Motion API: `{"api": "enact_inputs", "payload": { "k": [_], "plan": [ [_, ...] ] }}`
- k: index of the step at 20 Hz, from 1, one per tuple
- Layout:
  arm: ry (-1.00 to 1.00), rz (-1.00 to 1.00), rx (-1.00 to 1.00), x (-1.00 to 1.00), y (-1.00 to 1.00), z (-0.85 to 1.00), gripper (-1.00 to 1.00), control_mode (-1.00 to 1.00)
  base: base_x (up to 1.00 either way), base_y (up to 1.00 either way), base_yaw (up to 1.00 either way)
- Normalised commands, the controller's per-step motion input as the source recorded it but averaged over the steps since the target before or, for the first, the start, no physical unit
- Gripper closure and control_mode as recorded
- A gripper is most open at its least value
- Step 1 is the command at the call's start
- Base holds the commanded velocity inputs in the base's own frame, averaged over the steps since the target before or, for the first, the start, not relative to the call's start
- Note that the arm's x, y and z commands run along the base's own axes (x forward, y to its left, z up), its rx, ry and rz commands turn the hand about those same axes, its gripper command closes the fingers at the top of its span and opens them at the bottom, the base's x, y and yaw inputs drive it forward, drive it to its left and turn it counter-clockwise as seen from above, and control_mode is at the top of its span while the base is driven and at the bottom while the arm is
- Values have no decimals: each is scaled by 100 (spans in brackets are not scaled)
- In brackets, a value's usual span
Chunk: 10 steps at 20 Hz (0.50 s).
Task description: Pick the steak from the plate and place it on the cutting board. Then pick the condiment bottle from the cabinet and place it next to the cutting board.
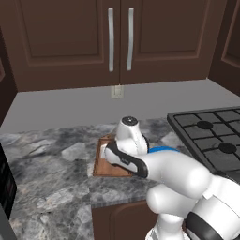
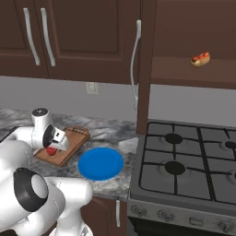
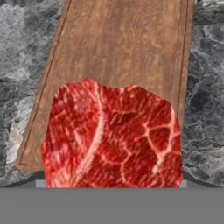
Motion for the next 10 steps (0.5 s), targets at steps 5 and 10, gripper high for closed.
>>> {"api": "enact_inputs", "payload": {
  "k": [5, 10],
  "plan": [
    [-5, 0, 0, 13, 8, -13, 100, -100, 0, 0, 0],
    [-2, 0, 0, 13, 5, -6, 100, -100, 0, 0, 0]
  ]
}}
